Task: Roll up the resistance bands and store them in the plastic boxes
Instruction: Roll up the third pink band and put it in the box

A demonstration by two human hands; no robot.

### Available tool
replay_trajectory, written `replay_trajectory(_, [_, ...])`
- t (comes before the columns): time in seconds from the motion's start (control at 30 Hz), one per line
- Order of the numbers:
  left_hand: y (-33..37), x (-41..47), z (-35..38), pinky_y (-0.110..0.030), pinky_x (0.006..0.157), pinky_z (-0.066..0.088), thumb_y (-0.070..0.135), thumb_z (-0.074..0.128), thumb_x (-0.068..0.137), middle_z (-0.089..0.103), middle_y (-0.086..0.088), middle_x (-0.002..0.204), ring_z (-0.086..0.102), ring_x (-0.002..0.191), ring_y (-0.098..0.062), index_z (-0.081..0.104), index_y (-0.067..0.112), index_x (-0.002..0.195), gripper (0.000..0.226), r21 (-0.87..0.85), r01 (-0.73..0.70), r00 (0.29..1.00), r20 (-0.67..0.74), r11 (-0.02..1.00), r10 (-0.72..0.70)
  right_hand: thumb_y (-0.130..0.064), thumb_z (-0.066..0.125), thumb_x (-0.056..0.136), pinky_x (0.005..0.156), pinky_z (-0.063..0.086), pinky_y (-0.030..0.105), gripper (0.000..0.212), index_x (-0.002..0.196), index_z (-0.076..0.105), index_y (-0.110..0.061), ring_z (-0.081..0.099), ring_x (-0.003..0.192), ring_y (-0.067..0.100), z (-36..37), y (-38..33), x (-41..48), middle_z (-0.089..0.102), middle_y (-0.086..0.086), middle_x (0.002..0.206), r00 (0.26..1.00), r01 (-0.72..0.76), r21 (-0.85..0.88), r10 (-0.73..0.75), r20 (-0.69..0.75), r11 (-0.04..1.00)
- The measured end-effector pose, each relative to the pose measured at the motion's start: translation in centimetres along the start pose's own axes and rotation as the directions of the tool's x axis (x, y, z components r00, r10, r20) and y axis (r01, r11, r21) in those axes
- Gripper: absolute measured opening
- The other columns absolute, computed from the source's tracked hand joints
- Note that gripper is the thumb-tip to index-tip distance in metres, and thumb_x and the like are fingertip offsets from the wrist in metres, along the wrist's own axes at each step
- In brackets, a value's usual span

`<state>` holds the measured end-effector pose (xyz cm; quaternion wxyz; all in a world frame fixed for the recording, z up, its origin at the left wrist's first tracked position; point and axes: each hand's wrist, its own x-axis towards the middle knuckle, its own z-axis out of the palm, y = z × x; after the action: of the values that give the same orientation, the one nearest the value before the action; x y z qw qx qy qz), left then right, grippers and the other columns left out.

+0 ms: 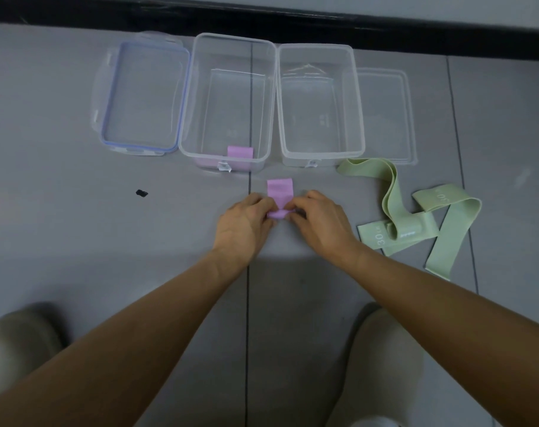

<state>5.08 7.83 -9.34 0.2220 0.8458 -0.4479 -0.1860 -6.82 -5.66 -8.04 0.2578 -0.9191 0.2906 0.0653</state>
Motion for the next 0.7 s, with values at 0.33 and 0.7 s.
replay_trajectory(0.33, [0.2,0.6,-0.1,-0.039,0.076,0.050,0.033,0.056,0.093,0.064,-0.007,0.096,0.061,0.088,-0.031,0.069,0.016,0.096,0.021,-0.017,-0.009,0.997,0.072,1.000,0.010,-0.036,0.067,0.089,0.072,0.051,0.035,0.020,0.107,0.064,-0.027,0.062,0.085,0.021,0.2,0.5,-0.8,0.058,-0.002,0.101,0.999,0.034,0.041,-0.034,-0.011,0.999])
replay_trajectory(0.7, [-0.2,0.3,0.0,-0.037,0.062,0.050,0.032,0.071,0.083,0.063,-0.008,0.093,0.062,0.075,-0.035,0.067,0.014,0.090,0.019,0.083,-0.080,0.997,-0.010,0.993,0.081,-0.035,0.061,0.093,0.071,0.047,0.033,0.020,0.109,0.064,-0.024,0.061,0.086,0.024,-0.1,0.2,-0.2,0.055,0.000,0.102,0.999,0.028,0.004,-0.028,-0.026,1.000])
